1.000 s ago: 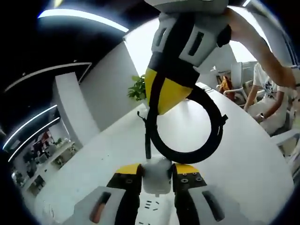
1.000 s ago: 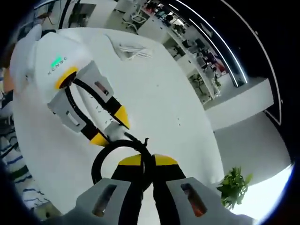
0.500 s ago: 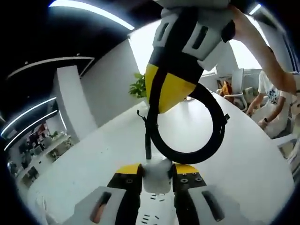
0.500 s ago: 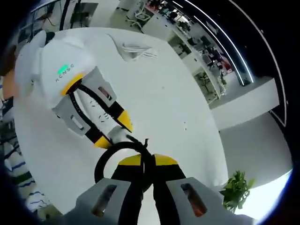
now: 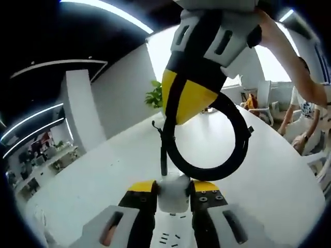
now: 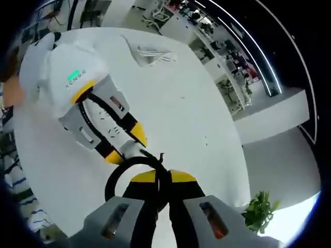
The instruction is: Straighten the power strip on the desk, plug the charger into it
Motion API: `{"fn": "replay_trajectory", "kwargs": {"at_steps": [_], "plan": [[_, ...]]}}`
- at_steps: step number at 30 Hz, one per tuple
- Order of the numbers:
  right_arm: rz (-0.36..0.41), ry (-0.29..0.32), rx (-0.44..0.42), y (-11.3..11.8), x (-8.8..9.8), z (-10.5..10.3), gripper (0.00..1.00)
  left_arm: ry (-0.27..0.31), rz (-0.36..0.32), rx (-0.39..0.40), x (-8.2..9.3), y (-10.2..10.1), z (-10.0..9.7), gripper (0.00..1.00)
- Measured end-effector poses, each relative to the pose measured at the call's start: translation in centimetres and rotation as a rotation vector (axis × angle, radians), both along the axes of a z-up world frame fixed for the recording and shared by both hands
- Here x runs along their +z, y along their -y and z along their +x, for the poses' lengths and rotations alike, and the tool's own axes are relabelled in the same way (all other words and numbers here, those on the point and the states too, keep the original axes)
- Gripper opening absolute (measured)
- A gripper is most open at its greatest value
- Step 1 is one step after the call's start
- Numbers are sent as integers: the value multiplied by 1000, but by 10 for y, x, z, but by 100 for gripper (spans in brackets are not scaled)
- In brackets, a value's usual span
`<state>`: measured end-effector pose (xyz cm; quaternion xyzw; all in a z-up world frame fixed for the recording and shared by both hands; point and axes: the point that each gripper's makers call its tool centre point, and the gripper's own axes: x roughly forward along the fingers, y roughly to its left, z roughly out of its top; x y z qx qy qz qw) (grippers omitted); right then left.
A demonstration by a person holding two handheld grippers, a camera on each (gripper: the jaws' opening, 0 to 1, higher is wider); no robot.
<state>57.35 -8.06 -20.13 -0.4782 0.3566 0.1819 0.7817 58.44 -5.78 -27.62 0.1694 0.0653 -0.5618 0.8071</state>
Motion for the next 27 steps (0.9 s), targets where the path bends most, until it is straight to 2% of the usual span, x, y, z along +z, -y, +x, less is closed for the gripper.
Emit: {"fn": "replay_trajectory", "kwargs": {"at_steps": [10, 17, 27], "plan": [[-6, -14, -3, -5, 1, 3, 4, -19, -31, -28, 0, -2, 3, 24], [-4, -27, -8, -6, -1, 3, 4, -23, -22, -54, 0, 0, 6, 24], [42, -54, -6, -6, -6, 0, 5, -25, -17, -78, -2, 1, 7, 23]]}}
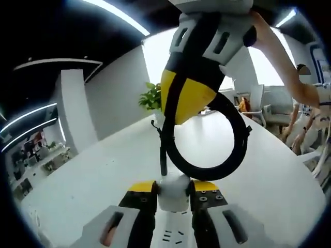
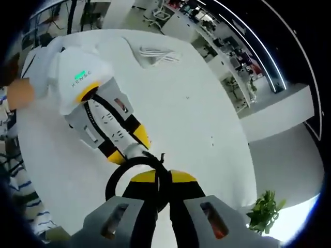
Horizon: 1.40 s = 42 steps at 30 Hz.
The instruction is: Straighten the power strip on the desk, plug the charger into it
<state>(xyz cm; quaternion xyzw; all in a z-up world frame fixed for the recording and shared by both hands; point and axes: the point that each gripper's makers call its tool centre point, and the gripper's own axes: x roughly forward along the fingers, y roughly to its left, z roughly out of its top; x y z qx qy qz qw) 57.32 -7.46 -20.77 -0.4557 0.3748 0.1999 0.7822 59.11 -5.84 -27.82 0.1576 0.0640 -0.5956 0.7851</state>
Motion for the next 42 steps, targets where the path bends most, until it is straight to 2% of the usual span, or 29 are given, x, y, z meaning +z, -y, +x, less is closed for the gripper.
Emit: {"fn": "replay_trajectory", "kwargs": {"at_steps": [11, 15, 16, 17, 18, 19, 22, 28, 31, 34, 39, 42], "plan": [[139, -73, -8, -1, -9, -7, 5, 35, 8, -38, -1, -3, -2, 23], [150, -86, 19, -10, -11, -10, 5, 37, -1, -46, -2, -8, -3, 23], [151, -90, 27, -13, -12, -10, 5, 40, 5, -47, -3, -9, -3, 23], [166, -129, 41, -19, -21, -13, 5, 71, 78, -50, -15, -12, -2, 23], [126, -107, 16, -13, -21, -8, 5, 59, 36, -33, -10, -12, -3, 23], [130, -88, 42, -18, -18, -8, 5, 38, 30, -23, -9, -12, -1, 23], [98, -85, 58, -18, -19, -7, 5, 49, 33, -23, -8, -9, 2, 23], [129, -90, 74, -9, -20, -6, 5, 61, 56, -25, -10, -7, -2, 23], [140, -79, 125, -9, -20, -7, 5, 70, 71, -21, -11, -8, -2, 23], [172, -66, 152, -9, -20, -7, 6, 76, 74, -18, -11, -8, -3, 23], [313, -53, 222, -16, -19, -10, 7, 79, 75, -16, -11, -8, -2, 23], [354, -28, 260, -16, -18, -9, 8, 81, 81, -17, -11, -8, 0, 23]]}}
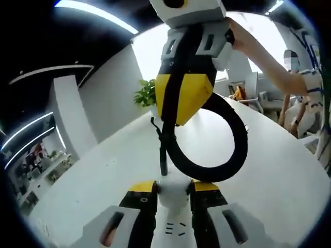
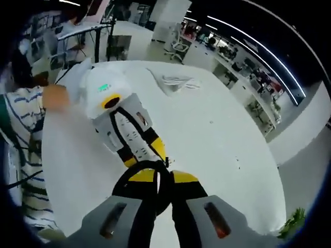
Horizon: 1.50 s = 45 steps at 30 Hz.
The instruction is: Straighten the power strip on the desk, plug the charger into it
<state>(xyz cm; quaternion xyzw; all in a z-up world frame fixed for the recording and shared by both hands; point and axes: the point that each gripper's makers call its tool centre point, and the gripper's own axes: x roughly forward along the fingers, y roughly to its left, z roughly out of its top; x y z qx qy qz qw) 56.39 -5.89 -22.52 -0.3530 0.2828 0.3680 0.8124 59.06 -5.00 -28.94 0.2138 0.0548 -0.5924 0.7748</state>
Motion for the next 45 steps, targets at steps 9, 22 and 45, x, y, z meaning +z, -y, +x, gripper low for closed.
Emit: {"fn": "replay_trajectory", "kwargs": {"at_steps": [9, 22, 45], "plan": [[117, 45, 50, -6, 12, 11, 11, -1, -4, 2, 0, 0, -2, 23], [336, 181, 35, 10, 42, 6, 14, -9, -15, 3, 0, 0, -1, 23], [396, 69, 76, 35, -22, 13, 17, -30, -29, 5, 0, 1, 0, 24]]}}
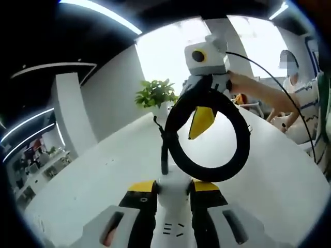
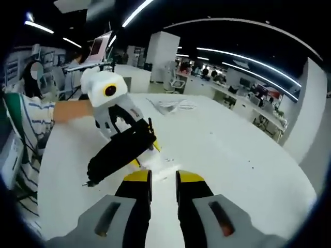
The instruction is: Straighten the power strip on the desk, plug the charger into it
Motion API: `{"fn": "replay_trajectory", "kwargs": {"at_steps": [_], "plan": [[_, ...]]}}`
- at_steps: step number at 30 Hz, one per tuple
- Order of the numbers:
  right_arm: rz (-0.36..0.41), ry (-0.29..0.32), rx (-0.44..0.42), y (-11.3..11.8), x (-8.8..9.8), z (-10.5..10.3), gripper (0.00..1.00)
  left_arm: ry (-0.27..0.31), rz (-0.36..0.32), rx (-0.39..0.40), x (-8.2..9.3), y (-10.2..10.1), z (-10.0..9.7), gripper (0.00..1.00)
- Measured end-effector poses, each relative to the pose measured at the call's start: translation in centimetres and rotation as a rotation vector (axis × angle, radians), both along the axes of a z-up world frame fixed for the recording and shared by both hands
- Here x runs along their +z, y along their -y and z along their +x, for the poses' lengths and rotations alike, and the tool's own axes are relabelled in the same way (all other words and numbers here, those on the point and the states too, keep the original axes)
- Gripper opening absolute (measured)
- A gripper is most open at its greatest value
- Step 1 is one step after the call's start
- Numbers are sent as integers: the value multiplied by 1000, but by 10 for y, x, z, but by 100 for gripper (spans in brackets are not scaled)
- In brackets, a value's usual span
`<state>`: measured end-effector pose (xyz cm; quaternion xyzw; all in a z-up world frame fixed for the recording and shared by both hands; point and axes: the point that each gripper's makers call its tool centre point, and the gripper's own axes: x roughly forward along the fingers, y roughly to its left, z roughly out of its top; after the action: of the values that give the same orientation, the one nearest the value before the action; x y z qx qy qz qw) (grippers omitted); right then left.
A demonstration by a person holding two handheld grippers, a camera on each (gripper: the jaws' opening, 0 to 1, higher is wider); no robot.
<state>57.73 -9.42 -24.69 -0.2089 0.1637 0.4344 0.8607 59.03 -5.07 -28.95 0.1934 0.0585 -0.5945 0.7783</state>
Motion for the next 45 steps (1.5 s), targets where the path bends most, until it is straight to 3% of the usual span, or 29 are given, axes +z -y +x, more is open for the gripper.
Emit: {"fn": "replay_trajectory", "kwargs": {"at_steps": [3, 16, 26, 30, 37, 41, 45], "plan": [[72, -11, 29, -8, 3, -2, 17, -1, 0, 0, 0, 0, 0, 24], [195, -39, 95, -31, 13, -5, 17, -15, -4, 1, -2, 0, -1, 24], [76, -29, 135, -39, 7, -6, 20, -18, -5, 6, -3, 0, -3, 25], [-51, -13, 150, -38, -2, -2, 21, -24, -7, 8, -3, 0, -3, 25], [-184, 7, 186, -40, -7, -3, 22, -34, -8, 12, -6, -1, -3, 26], [-266, 14, 192, -36, -13, 0, 22, -6, 29, 26, -10, -8, -3, 25], [-318, 21, 207, -39, -17, 1, 22, -4, 22, 40, -7, -20, -3, 25]]}}
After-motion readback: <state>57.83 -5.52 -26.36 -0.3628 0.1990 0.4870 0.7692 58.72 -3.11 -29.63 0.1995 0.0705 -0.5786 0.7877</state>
